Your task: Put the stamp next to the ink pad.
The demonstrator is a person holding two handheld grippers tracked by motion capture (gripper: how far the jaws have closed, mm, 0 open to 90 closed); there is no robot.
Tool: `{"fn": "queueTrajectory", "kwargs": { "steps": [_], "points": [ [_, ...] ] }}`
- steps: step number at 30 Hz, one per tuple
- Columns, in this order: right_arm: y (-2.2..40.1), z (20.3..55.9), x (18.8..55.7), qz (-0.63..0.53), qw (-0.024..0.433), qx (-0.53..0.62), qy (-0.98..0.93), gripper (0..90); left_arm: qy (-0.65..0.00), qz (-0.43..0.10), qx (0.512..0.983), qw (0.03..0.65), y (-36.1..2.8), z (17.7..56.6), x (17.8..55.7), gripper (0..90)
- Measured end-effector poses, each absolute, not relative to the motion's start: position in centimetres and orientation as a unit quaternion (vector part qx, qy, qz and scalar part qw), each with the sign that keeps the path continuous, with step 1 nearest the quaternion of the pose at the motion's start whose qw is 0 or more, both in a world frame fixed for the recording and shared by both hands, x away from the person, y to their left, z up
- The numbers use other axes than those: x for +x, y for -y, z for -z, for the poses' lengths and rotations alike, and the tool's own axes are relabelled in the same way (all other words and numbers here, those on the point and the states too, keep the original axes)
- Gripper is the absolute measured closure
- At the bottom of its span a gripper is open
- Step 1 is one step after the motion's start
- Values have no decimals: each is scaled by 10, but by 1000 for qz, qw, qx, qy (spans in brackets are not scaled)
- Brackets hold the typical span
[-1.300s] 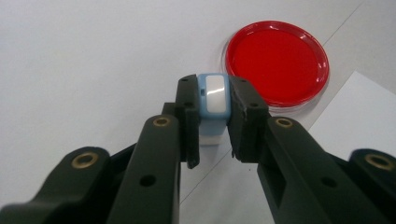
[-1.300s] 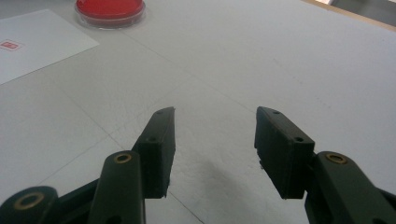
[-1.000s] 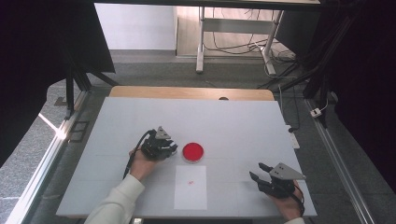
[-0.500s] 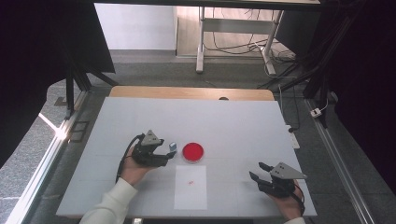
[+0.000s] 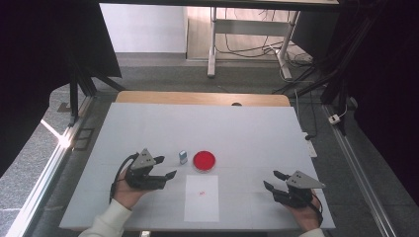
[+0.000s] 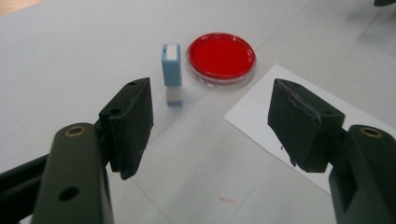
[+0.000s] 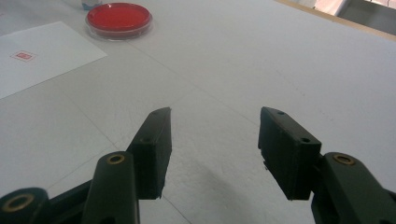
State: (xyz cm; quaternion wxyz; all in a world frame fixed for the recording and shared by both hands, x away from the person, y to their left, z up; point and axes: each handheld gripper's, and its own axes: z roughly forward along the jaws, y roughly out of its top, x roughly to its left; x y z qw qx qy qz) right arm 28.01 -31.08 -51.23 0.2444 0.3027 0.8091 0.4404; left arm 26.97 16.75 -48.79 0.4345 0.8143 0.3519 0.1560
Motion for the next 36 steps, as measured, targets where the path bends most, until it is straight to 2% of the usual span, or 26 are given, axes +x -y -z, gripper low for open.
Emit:
{"fn": "queueTrajectory", "kwargs": {
  "steps": [19,36],
  "points": [
    [318,516,283,-437,248,288,-816,420,-379,-137,803,440,-212,515,227,313],
    [317,517,285,-433,245,281,-820,413,-378,-142,809,426,-215,520,224,313]
  ]
}}
